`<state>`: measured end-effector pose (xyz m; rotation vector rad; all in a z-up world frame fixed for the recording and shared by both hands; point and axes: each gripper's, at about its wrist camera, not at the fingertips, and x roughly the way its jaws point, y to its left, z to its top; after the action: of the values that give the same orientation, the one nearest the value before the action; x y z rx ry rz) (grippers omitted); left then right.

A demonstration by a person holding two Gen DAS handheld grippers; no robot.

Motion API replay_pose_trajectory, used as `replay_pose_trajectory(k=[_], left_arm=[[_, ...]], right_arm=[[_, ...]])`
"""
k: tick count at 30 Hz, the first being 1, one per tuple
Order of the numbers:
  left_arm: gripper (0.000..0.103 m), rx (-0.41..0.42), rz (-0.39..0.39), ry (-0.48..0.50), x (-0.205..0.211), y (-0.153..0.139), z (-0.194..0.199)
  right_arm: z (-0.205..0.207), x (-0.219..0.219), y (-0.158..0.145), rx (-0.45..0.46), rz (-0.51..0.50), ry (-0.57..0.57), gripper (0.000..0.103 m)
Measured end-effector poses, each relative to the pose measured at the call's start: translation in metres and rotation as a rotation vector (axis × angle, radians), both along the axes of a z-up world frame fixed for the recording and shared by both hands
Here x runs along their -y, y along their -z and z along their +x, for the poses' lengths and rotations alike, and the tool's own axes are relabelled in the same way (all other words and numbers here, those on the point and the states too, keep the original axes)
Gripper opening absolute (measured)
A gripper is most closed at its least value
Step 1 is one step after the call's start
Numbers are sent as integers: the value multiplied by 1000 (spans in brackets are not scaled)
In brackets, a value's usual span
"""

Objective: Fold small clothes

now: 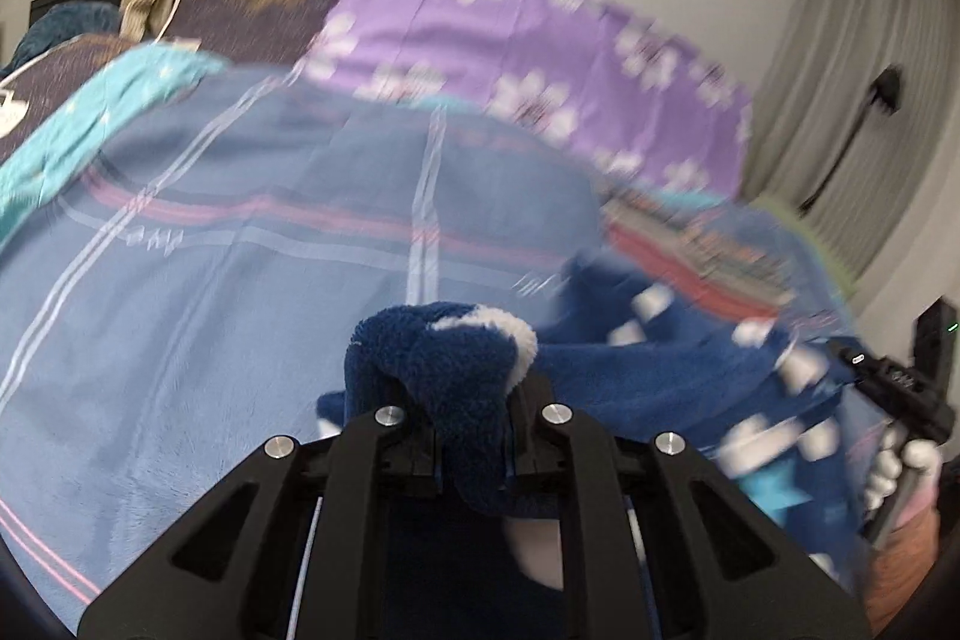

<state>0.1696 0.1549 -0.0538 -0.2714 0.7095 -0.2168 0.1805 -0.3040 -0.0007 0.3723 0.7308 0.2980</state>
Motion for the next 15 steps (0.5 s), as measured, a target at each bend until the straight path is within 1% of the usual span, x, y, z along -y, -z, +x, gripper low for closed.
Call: replay_pose_trajectory(k=[1,2,4,6,7,8,9,10,11,12,13,14,15], left_arm=[[13,-40,17,1,2,15,6],[13,-58,18,4,2,22,9],[13,-59,-19,11,-5,23,9],[20,-56,-51,17,-11,22,7],[21,-59,-69,20,-14,22,6],[23,-57,-80,21,-16,20,5],[26,-47,-88,19,-18,15,3],[30,-19,-99,13,-21,6,-4],[42,29,-113,5,-27,-7,-15],[52,61,-120,1,-29,-15,-21],[54,112,-118,-1,-34,-29,-33],[56,148,-99,2,-38,-39,-43],[59,162,-80,5,-38,-43,-48]], right_arm=[[6,-2,13,-29,-12,1,18],[11,-3,24,-51,-17,1,18],[13,-4,37,-68,-15,-3,18],[13,-3,36,-64,-8,-10,21],[13,-3,35,-62,-5,-18,22],[11,-4,34,-61,-4,-23,27],[9,-3,31,-57,-3,-27,35],[4,-2,27,-50,-1,-29,41],[-1,-1,21,-36,1,-28,48],[-11,1,11,2,-1,-33,50],[-17,3,3,26,-9,-39,50],[-26,5,-6,61,-30,-52,52],[-30,7,-11,75,-43,-57,60]])
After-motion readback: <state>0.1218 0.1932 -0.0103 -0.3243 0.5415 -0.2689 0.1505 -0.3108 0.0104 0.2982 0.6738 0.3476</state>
